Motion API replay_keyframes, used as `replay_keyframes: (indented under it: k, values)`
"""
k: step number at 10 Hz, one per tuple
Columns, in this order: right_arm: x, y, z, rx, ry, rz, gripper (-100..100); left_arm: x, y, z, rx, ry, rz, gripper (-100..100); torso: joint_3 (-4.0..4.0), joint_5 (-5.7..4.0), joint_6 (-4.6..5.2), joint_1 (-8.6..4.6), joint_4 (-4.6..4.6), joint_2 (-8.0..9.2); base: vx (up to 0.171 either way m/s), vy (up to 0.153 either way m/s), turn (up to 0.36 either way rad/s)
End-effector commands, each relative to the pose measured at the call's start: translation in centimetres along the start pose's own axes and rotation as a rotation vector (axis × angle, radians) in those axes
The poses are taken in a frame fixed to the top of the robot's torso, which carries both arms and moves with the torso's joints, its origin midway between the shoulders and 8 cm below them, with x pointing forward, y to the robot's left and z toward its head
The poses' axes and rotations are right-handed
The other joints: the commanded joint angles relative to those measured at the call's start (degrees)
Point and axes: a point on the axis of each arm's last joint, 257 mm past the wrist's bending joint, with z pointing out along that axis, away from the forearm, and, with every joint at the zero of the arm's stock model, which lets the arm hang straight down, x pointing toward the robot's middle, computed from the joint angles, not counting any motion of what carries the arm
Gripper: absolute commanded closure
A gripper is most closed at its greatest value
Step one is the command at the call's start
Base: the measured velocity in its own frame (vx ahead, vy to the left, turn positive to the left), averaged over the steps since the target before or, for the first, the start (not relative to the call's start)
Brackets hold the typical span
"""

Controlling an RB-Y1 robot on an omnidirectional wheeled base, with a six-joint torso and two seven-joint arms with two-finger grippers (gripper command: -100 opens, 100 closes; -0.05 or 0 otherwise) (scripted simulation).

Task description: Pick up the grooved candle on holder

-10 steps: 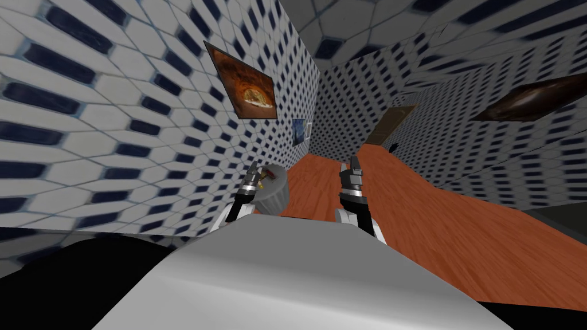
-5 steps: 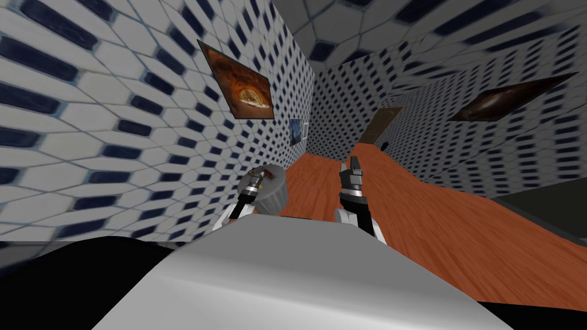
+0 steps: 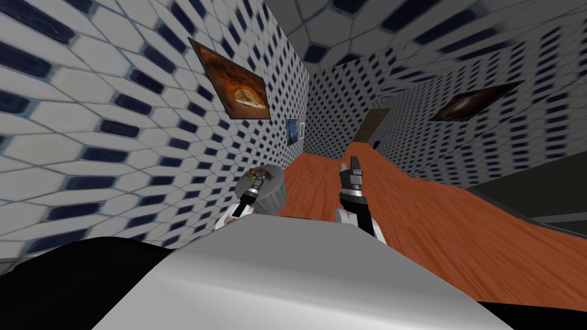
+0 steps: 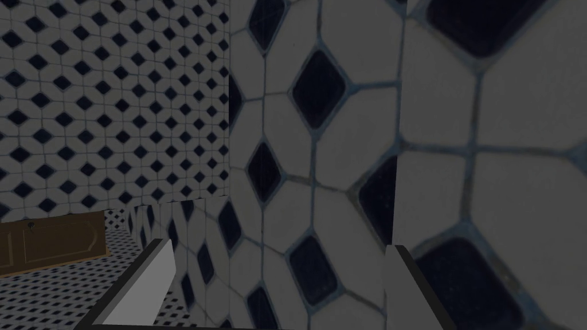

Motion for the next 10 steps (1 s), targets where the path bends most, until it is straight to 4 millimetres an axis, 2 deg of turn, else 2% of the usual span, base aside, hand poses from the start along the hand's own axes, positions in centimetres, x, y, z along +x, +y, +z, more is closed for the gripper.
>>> replay_keyframes:
  k: [1,3,5,7,8,9,10]
  values:
    - [0.0,0.0,0.0,0.0,0.0,0.0,0,0.3,2.7,-0.3,-0.061,0.029,0.041,-100,0.0,0.0,0.0,0.0,0.0,0.0,-0.043,0.019,-0.133]
    - [0.0,0.0,0.0,0.0,0.0,0.0,0,0.7,6.0,-0.6,-0.13,0.064,0.093,-100,0.02,0.01,-0.01,0.04,0.01,0.03,-0.044,0.019,-0.092]
    - [0.0,0.0,0.0,0.0,0.0,0.0,0,0.8,7.9,-1.0,-0.173,0.082,0.118,-100,0.0,0.01,-0.01,0.04,0.0,-0.01,-0.023,0.018,-0.069]
    - [0.0,0.0,0.0,0.0,0.0,0.0,0,0.8,11.2,-1.5,-0.245,0.115,0.169,-100,-0.05,0.0,-0.02,0.01,-0.02,-0.1,-0.006,0.017,-0.061]
    - [0.0,0.0,0.0,0.0,0.0,0.0,0,0.8,11.4,-1.6,-0.25,0.115,0.169,-100,-0.06,0.0,-0.03,0.03,-0.02,-0.11,-0.005,0.018,-0.027]
    - [0.0,0.0,0.0,0.0,0.0,0.0,0,0.8,12.8,-1.9,-0.282,0.13,0.194,-100,-0.06,0.01,-0.03,0.02,-0.02,-0.11,-0.006,0.017,-0.038]
    - [0.0,0.0,0.0,0.0,0.0,0.0,0,0.8,13.1,-2.0,-0.289,0.131,0.194,-100,-0.07,0.01,-0.02,0.02,-0.02,-0.12,-0.004,0.012,-0.028]
